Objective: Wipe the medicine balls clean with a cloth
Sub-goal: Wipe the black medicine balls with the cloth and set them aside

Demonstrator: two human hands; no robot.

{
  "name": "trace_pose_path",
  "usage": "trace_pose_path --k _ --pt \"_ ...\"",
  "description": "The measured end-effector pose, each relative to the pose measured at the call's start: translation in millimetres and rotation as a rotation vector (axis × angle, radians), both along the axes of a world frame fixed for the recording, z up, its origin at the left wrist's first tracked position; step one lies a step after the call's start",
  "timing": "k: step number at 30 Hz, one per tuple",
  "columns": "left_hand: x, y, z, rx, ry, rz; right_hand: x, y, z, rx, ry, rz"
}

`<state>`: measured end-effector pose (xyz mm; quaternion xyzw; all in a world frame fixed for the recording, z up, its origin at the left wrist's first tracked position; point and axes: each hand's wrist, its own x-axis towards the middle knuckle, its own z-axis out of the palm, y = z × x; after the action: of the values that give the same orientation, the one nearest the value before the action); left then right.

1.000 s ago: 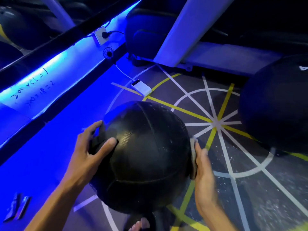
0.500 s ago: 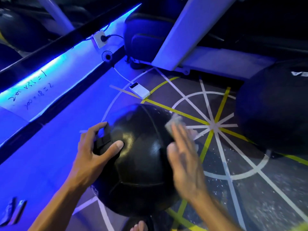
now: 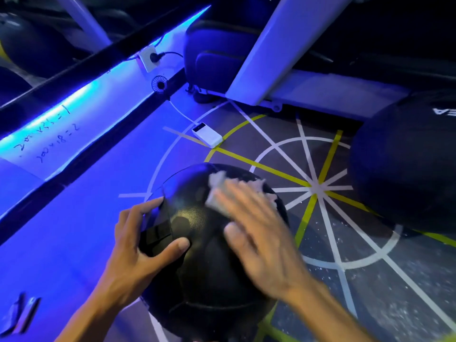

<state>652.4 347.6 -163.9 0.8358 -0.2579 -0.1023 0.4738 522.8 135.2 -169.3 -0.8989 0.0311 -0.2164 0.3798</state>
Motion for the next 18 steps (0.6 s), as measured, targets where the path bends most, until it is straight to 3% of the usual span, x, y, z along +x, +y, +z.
trace_pose_path --k 4,5,8,12,15,18 --pt "-4.1 -0.1 -1.3 0.014 -0.023 -0.002 3.1 -57.7 -27.0 0.602 0.446 -0.325" --pt "-6.2 0.2 -0.8 0.01 -0.029 -0.003 -0.3 -58.5 -28.6 0.655 0.468 -0.334" --pt "-6.6 1.0 -2.1 0.018 -0.031 -0.017 2.1 -32.5 -4.5 0.411 0.304 -0.239" --pt "-5.3 6.1 -5.2 -0.001 -0.062 -0.031 13.7 -3.7 12.7 0.021 -0.013 0.067" --pt "-7.6 7.7 -5.5 -0.019 -0.048 -0.035 17.3 -24.8 -4.8 0.133 0.016 0.008" --pt "-9.3 6.1 -6.5 -0.01 -0.061 -0.04 18.6 -55.7 -5.5 0.457 0.287 -0.168"
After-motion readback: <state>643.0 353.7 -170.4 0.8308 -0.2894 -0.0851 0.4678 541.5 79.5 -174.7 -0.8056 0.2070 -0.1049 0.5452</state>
